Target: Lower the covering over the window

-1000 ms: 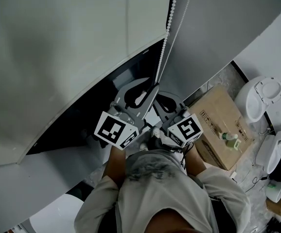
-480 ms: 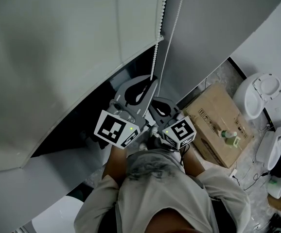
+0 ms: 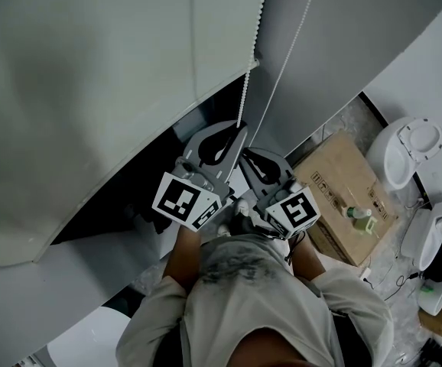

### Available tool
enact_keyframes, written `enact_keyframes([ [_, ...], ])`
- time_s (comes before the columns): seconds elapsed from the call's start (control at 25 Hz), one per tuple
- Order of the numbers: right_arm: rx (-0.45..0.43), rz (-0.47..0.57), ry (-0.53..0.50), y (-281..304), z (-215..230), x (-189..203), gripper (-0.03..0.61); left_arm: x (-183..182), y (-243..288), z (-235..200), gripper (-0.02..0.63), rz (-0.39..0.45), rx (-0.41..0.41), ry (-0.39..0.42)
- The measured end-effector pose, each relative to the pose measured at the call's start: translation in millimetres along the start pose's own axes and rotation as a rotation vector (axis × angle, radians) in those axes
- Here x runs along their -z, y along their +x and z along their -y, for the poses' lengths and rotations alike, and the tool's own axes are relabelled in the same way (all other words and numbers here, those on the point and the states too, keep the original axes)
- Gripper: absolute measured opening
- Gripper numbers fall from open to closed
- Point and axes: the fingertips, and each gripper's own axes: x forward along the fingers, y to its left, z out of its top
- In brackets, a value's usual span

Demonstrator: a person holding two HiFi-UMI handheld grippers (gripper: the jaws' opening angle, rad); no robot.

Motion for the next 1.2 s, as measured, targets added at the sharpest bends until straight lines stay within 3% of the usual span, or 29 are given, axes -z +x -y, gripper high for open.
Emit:
enact_keyframes([
  [0.08, 0.000, 0.046, -0.010, -5.9, 4.9, -16.3, 0.023, 2.2, -0.5, 1.0, 0.017, 0.003, 0.000, -0.010],
  [0.2, 0.001, 0.123, -0.020, -14.9, 10.6, -43.1, 0.078, 3.3, 0.4, 2.1, 0.017, -0.003, -0.003, 0.008],
  [0.44, 0.009, 0.226, -0.093, -22.9, 15.1, -95.5, 0.098, 25.8, -2.3, 2.0, 0.017, -0.048, -0.007, -0.035],
  [0.6, 0.005, 0.274, -0.121, -23.4, 18.3, -114.5, 0.111, 31.1, 0.3, 4.8, 0.017, -0.058, -0.006, -0.016],
  [1.2, -0.028, 0.291, -0.169, 3.6, 22.2, -136.8, 0.127, 117.3, -15.9, 7.1, 0.017, -0.232, -0.037, -0.089],
])
